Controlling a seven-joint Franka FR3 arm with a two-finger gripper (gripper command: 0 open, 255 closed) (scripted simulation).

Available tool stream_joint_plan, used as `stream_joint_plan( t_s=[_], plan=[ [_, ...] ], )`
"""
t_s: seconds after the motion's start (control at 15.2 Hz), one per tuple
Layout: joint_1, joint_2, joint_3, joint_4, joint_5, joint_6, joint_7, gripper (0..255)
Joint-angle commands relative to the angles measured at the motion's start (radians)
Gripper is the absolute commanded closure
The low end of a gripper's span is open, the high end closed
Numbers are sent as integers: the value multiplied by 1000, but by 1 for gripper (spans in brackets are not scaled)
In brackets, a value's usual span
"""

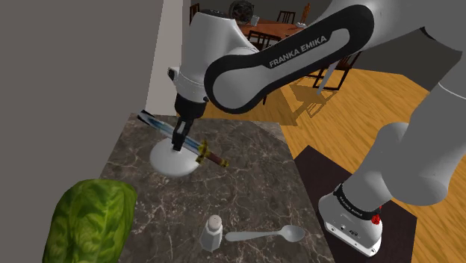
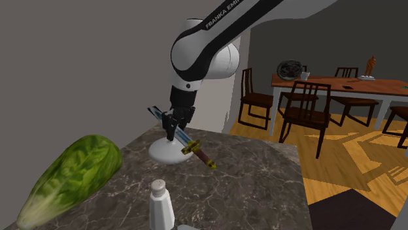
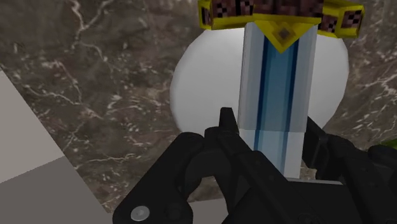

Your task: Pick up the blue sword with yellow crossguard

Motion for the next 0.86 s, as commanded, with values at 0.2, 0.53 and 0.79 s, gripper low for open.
stream_joint_plan(
  t_s=[0.2,0.53,0.79],
  plan=[
    [-3,-38,-1,28,7,-65,0,255],
    [-5,-67,-3,65,10,-130,3,255],
    [-6,-78,-3,82,11,-158,4,255]
  ],
)
